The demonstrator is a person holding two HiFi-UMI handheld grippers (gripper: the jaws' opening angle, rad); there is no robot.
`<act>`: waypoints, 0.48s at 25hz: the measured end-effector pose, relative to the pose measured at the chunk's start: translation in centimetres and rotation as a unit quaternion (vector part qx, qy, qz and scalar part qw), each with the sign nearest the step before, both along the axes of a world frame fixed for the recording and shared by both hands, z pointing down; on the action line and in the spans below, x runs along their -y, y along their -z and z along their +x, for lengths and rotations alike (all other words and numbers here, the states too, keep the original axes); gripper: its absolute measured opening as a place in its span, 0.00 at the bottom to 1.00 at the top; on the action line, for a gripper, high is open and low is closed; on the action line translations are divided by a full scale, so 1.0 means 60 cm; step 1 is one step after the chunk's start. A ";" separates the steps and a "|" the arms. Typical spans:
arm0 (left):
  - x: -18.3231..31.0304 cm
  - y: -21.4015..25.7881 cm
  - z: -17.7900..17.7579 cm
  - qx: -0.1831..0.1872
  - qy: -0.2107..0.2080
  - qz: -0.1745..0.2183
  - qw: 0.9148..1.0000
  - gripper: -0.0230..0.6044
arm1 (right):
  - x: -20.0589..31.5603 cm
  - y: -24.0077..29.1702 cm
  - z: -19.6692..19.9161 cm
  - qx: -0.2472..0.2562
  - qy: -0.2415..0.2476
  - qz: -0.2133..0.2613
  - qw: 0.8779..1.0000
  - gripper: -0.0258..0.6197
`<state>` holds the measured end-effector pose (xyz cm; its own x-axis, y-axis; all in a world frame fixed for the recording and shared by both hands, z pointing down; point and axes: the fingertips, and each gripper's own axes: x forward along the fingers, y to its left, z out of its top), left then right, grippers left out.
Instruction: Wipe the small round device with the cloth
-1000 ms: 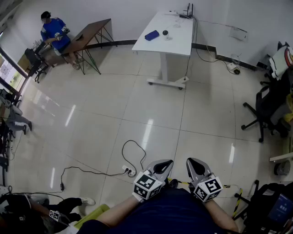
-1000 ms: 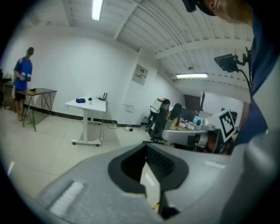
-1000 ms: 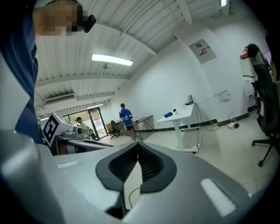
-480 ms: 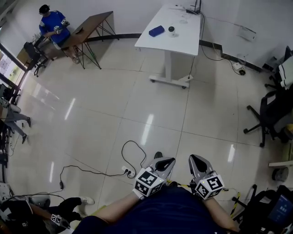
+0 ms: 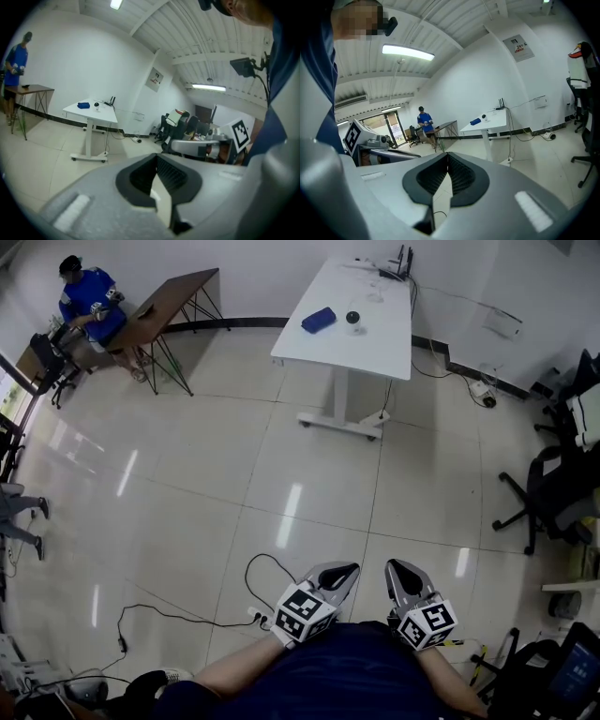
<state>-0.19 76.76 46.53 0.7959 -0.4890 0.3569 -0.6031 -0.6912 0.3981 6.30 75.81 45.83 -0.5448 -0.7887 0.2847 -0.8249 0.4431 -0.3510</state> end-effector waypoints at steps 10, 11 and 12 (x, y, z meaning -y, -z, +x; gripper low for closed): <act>0.108 -0.002 -0.055 -0.007 0.013 -0.004 1.000 0.04 | 0.108 0.000 -0.056 -0.008 0.011 0.001 1.000 0.06; 0.117 -0.004 -0.058 -0.009 0.015 -0.004 1.000 0.04 | 0.116 -0.002 -0.060 -0.008 0.014 0.001 1.000 0.06; 0.126 -0.003 -0.060 -0.009 0.018 -0.005 1.000 0.04 | 0.125 -0.004 -0.064 -0.008 0.017 0.000 1.000 0.06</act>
<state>-3.79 69.20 46.72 0.7848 -0.5135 0.3470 -0.6195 -0.6655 0.4162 2.46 68.31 46.08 -0.5671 -0.7695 0.2939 -0.8147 0.4715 -0.3374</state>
